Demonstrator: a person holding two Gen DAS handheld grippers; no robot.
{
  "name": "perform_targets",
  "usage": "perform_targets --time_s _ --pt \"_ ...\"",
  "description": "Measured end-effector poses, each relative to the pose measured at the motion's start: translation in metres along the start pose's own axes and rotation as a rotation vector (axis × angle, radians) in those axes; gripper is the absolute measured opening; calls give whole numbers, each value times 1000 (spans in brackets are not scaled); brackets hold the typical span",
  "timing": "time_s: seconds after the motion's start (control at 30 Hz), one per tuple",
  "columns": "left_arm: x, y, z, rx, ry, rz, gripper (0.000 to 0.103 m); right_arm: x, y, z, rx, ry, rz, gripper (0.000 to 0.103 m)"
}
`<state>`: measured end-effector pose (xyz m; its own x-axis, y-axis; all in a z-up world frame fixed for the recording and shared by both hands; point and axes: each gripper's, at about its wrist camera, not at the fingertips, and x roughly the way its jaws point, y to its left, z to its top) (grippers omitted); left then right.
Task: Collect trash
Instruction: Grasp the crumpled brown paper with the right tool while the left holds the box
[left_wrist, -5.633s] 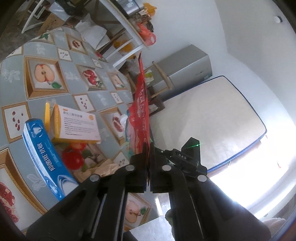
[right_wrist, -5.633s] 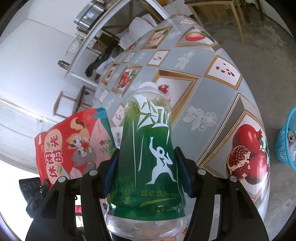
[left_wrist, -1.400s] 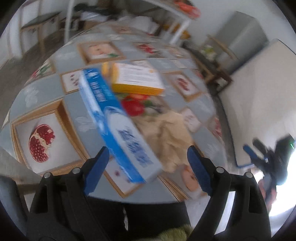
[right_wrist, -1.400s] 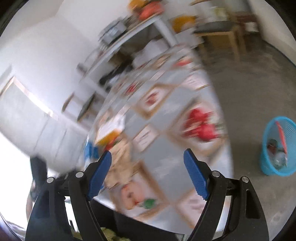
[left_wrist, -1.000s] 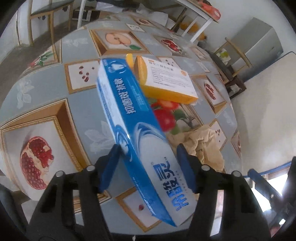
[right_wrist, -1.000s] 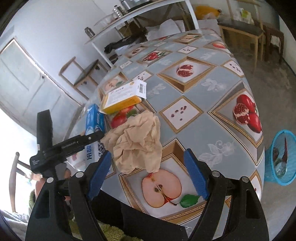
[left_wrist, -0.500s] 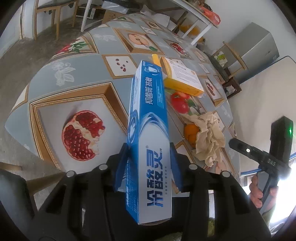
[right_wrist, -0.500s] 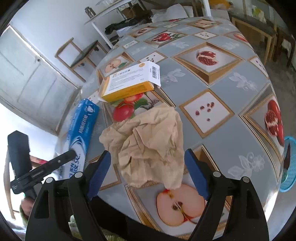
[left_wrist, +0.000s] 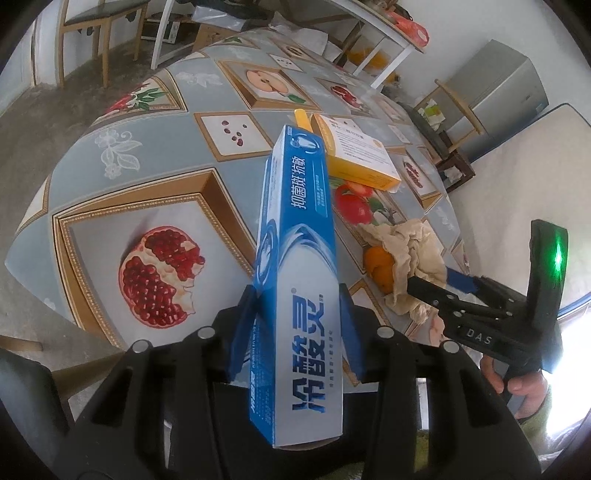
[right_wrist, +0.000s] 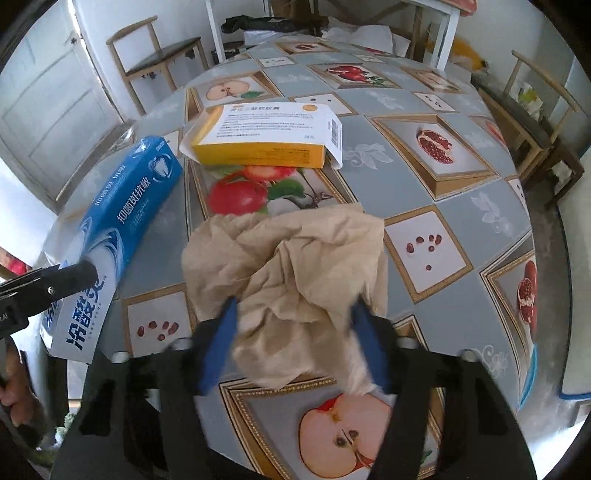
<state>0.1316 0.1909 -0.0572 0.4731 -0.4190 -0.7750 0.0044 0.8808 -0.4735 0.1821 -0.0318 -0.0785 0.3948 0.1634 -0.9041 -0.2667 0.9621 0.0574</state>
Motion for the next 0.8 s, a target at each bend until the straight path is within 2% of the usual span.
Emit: perform_targets --time_s 0.17,0.27,0.33,0.4,0.43,0.47,0.53,0.57,0.63,0.67,0.73,0.8 --pt "0 2 -2 4 -5 -12 41 -4 -5 0 20 8 26 10" --pt "-1 3 -2 5 -7 -19 41 -12 -10 0 49 -12 54 6" --pt "-1 4 -2 2 -5 -24 41 -23 -19 1 96 -24 120 6" --pt "-2 5 -2 2 -3 -27 41 -34 -39 -1 210 -17 322 6" --pt "-2 5 -3 1 -3 -28 41 -36 -44 -3 244 -11 380 6" --pt "-2 5 -2 1 -2 -29 41 -36 -55 -6 310 9 485 6" --pt "-3 5 -3 0 -2 -29 41 -26 -76 -18 448 62 629 6" --pt "-3 5 -3 0 -2 -29 41 -20 -84 -24 499 86 664 6" --pt "-3 6 -3 1 -3 -29 41 -7 -95 -35 574 126 670 6" --pt "-3 6 -3 0 -3 -28 41 -2 -102 -40 599 145 628 6" --pt "-3 6 -3 1 -2 -28 41 0 -104 -43 577 146 509 10" --pt "-3 6 -3 1 -2 -26 41 -1 -99 -43 515 140 350 10"
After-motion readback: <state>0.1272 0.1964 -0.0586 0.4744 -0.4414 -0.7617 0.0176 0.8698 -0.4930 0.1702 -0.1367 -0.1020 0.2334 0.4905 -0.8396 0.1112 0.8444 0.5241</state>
